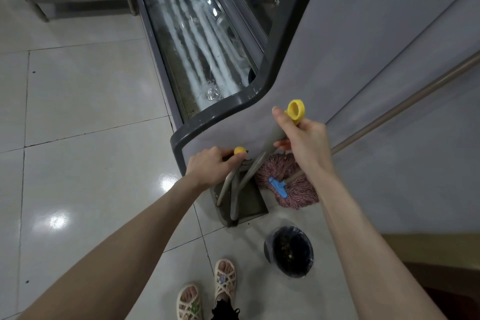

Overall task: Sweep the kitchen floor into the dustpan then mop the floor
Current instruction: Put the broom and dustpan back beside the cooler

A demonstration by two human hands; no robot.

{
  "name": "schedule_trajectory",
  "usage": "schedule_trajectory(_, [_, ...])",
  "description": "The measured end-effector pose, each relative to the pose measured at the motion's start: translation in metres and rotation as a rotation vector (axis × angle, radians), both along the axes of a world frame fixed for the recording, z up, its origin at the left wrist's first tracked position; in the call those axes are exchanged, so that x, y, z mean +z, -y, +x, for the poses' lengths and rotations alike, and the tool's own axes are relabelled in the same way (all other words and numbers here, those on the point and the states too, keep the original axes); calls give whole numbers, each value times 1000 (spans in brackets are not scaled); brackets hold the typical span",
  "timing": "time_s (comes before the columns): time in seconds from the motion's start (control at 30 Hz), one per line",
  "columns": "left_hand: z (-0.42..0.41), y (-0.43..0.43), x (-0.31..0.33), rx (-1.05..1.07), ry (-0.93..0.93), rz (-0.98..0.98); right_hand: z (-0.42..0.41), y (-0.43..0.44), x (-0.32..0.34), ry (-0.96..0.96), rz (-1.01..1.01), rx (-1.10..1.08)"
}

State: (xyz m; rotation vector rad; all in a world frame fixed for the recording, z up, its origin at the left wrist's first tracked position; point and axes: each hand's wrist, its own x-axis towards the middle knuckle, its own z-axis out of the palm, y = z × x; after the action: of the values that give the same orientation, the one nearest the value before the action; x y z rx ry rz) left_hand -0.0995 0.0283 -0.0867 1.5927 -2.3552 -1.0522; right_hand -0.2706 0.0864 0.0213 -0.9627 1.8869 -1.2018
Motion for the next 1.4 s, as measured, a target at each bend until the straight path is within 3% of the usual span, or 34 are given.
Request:
schedule_trajectory(0.27, [7,-2,1,-15,-18,20,20,-2,-4,-10,34,84])
schedule_trajectory(0.77, [6,-4,6,-21,9,68,21,-10,-34,260,161,197])
schedule_trajectory(0.93, [9,-2,10,-24,-38,115,14,-15,-39,244,85,178])
schedule_trajectory(1.13, [7,0,12,-20,-100,162,13,-12,-55,168,170,266])
schedule_trajectory(1.4, [10,3,8,-40,-100,139,8,-7,-79,285,214,253])
